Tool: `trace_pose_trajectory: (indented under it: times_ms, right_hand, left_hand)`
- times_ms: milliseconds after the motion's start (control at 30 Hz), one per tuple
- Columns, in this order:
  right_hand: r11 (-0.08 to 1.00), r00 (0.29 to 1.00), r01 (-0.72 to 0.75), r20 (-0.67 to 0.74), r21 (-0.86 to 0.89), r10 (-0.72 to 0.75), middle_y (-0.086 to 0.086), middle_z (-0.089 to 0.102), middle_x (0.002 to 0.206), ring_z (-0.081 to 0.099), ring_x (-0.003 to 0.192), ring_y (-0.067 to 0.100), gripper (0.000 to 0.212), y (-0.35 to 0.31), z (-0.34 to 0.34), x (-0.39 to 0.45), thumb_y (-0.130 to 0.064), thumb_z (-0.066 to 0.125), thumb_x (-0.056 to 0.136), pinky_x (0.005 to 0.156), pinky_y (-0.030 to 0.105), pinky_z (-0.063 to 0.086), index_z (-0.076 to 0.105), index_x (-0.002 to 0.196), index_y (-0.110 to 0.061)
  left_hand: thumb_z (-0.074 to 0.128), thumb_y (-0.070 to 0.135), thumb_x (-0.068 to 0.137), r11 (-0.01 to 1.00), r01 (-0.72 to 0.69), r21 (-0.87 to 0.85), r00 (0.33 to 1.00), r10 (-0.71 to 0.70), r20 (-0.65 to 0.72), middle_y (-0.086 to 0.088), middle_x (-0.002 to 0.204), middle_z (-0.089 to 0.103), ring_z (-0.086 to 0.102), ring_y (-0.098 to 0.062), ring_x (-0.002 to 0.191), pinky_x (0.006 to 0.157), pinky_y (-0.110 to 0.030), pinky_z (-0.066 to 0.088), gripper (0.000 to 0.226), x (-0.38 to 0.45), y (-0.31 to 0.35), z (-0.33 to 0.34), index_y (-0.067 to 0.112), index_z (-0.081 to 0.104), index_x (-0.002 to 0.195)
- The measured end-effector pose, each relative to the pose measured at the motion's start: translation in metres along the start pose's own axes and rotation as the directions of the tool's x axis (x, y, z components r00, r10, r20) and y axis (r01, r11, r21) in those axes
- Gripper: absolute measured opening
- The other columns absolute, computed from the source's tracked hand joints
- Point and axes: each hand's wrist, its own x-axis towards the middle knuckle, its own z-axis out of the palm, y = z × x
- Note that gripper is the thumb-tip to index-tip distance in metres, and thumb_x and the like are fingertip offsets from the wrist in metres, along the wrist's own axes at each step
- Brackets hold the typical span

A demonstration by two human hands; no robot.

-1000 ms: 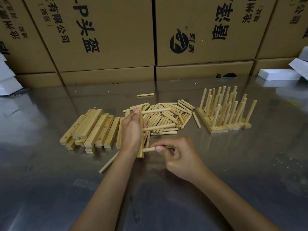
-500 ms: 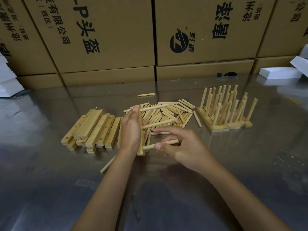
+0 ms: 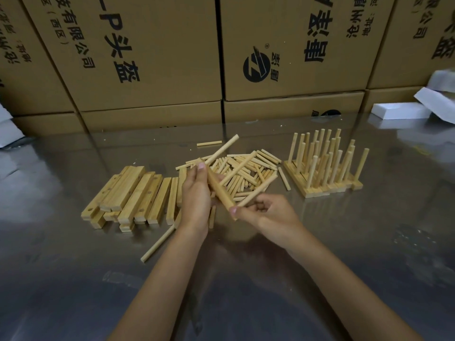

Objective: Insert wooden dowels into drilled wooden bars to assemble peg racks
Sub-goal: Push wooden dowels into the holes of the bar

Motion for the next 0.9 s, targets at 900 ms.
trace_pose_trajectory:
  times_ms: [900]
  right_hand:
    - [0.781,0.726,-0.44,-0.687,-0.444,0.019,-0.004,0.055,0.061,0.044,0.057,0.017,0.028,0.032,-0.086,0.033,-0.039,0.074,0.081,0.062,0.03,0.038,0.064,0.063,-0.02]
  left_hand:
    - [0.049,0.022,0.103,0.987,0.028,0.159,0.996,-0.041,0.076,-0.009,0.102,0.071,0.068,-0.024,0.085,0.045,-0.031,0.056,0.024,0.003,-0.001,0.001,0.022,0.061,0.124]
